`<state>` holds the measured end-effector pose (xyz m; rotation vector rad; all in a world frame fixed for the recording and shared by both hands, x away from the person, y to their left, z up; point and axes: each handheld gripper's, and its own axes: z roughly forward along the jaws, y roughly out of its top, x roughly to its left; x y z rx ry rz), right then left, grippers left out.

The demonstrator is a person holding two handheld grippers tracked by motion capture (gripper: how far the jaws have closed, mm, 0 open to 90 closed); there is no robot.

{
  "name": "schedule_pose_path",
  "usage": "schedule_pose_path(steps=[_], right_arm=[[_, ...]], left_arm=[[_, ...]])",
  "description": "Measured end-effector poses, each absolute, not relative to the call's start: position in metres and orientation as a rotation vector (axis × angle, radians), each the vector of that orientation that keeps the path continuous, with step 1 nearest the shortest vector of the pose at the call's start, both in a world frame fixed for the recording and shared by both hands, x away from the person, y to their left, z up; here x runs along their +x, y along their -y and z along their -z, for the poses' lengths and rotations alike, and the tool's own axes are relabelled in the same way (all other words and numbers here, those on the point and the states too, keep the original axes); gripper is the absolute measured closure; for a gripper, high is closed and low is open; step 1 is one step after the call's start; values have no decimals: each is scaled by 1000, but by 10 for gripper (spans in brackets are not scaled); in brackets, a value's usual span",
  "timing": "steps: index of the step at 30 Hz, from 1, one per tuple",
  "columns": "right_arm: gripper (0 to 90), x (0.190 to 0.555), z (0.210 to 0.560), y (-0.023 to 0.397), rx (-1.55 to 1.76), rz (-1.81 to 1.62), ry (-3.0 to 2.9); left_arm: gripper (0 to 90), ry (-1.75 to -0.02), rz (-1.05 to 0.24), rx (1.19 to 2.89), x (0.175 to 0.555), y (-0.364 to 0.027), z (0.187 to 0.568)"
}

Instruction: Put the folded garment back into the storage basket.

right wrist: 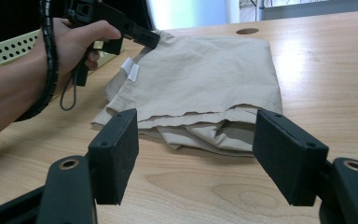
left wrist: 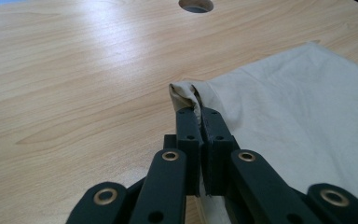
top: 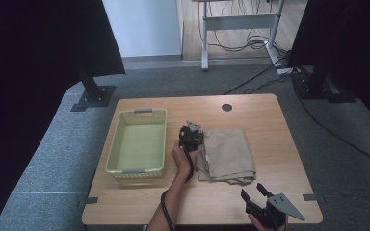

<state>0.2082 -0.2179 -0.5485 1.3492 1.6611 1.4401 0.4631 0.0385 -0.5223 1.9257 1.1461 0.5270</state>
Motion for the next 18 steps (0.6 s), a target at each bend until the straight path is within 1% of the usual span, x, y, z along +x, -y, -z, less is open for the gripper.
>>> schedule_pose_path(steps=[8,18], right_arm=[[313,215,547,221,1368,-1415,-1650],[321,233,545,226,1399,-1321,-1667]], left_arm=[[871,-1144,-537,1923,464,-38,520],[871,-1145,-530,1936,471,-36,524]])
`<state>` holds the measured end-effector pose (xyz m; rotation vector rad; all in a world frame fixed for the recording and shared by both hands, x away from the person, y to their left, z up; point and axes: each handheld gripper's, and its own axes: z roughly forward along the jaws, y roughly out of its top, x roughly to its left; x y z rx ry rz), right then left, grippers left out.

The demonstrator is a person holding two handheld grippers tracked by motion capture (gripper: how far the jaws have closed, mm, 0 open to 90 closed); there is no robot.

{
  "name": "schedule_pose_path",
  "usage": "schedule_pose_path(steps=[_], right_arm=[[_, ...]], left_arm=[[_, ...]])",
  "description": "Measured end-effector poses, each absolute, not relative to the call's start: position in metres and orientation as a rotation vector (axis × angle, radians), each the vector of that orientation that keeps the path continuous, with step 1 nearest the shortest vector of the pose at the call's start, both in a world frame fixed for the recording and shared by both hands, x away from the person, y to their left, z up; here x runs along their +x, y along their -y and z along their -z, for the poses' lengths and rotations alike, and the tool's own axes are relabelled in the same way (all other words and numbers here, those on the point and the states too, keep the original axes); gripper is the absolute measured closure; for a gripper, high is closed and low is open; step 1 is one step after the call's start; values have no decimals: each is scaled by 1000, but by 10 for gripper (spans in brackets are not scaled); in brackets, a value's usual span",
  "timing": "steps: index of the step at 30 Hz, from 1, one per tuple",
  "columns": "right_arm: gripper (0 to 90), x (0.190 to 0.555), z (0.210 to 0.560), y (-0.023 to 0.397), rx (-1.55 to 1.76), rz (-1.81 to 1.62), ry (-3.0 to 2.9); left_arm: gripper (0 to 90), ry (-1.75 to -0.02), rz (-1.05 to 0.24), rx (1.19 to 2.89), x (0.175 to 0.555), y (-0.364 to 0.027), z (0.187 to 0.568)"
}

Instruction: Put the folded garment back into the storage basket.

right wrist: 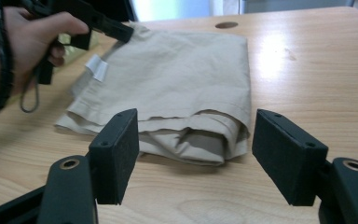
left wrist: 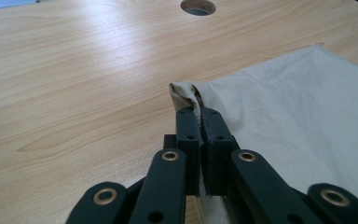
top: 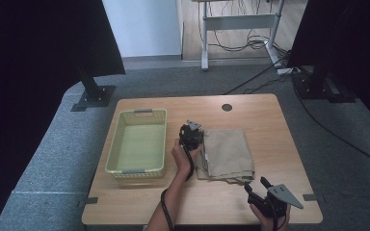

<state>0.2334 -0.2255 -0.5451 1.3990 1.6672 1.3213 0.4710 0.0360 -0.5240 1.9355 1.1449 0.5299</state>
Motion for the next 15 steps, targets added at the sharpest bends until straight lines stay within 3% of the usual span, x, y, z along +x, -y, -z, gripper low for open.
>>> schedule_pose_path(steps=[15], right_arm=[[343,269,551,227,1451,-1131,-1804]], left_arm=[[865,-1159,-523,1958,477,-34,529]])
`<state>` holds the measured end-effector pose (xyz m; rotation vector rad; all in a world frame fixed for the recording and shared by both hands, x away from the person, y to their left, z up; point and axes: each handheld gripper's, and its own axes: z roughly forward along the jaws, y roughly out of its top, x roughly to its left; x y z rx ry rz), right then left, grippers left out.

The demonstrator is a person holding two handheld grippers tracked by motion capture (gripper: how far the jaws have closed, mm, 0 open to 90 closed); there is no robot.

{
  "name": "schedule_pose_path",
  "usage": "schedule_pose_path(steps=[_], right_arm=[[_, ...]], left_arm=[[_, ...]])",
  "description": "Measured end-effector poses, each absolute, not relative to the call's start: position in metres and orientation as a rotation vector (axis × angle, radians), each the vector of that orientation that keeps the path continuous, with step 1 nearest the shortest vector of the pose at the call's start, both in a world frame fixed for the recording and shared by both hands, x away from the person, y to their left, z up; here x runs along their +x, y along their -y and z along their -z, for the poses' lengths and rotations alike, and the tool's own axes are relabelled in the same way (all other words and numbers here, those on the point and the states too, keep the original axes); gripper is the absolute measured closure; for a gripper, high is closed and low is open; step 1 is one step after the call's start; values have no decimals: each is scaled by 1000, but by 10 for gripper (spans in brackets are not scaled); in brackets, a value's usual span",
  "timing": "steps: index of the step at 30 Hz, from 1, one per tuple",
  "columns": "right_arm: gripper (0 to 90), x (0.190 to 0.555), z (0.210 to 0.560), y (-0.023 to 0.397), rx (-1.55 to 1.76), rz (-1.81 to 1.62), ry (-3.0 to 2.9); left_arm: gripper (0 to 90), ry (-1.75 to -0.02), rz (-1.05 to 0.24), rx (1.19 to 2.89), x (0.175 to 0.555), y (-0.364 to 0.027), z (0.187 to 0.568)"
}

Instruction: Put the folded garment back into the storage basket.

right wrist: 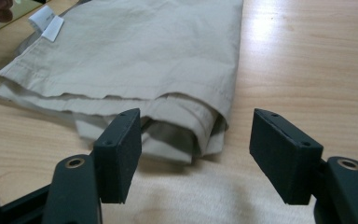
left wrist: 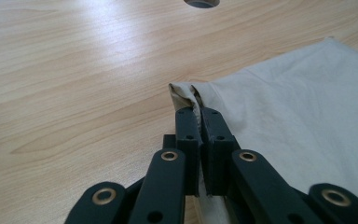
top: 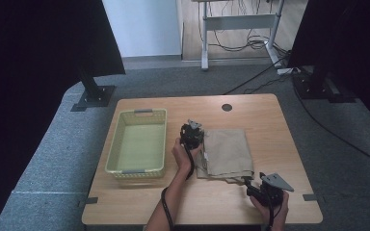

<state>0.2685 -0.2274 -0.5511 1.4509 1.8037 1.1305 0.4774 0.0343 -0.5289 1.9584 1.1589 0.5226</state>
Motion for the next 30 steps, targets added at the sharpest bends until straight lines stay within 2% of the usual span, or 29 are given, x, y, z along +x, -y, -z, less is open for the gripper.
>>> schedule_pose_path(steps=[8,16,17,23,24,26,27,29,30], right_arm=[[347,287,552,226,1476,-1063,-1859],[402,300,557,226,1558,-993,-1899],[503,303,558,223,1542,-980,-1928],[573,302,558,221,1546,-995,-1934],[649,301,558,220,1556,-1011,-1930],[649,299,557,217,1537,-999,-1928],[778,295,557,213,1501,-985,-1908],[778,294,556,213,1494,-996,-1898],[827,292,556,214,1476,-1027,-1878]], left_arm=[[863,-1159,-521,1964,478,-35,529],[859,-1161,-516,1969,478,-34,530],[858,-1159,-521,1965,477,-34,529],[855,-1163,-523,1965,476,-34,529],[855,-1163,-525,1964,475,-34,529],[855,-1163,-525,1964,475,-34,529],[856,-1162,-527,1955,472,-35,528],[856,-1162,-527,1955,472,-35,528],[856,-1161,-524,1945,471,-36,526]])
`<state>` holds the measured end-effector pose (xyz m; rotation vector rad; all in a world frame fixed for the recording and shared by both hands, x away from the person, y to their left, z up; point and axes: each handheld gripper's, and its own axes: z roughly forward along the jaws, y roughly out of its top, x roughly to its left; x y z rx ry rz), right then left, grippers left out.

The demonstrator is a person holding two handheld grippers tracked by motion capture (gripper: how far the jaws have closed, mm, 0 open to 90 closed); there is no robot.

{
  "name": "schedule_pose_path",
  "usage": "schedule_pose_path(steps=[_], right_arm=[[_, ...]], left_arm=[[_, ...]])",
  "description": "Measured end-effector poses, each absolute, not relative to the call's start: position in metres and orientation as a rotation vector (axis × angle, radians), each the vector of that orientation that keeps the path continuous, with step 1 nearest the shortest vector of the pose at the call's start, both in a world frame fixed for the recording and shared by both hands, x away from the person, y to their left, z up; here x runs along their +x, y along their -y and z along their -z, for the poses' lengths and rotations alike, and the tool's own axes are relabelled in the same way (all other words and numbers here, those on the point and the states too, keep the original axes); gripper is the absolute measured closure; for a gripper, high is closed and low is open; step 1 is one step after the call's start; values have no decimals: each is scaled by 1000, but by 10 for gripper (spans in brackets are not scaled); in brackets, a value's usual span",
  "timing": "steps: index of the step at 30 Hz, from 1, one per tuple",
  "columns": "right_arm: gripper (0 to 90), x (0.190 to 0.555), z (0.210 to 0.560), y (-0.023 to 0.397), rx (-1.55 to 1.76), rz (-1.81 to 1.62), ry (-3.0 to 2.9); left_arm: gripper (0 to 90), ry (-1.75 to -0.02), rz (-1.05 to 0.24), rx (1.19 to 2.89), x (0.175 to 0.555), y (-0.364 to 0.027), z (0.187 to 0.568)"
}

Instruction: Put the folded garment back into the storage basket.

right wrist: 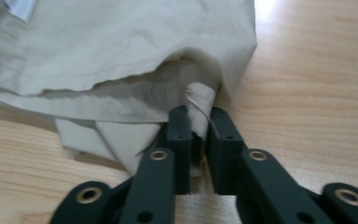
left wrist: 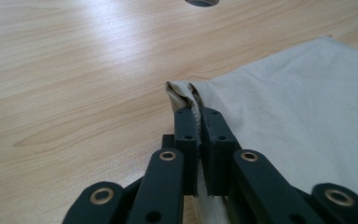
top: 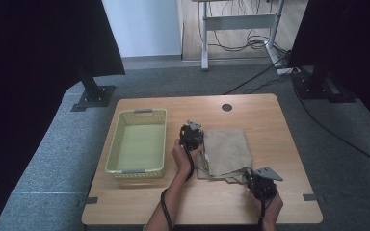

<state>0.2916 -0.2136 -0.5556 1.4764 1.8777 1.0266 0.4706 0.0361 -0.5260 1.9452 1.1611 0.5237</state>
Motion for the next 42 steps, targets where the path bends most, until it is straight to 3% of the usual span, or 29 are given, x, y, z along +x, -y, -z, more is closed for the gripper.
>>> schedule_pose_path(steps=[21,42], right_arm=[[859,273,552,213,1401,-1184,-1764],[862,245,518,210,1325,-1326,-1619]], left_arm=[[876,-1116,-527,1904,460,-36,510],[877,-1078,-571,1863,433,-47,477]])
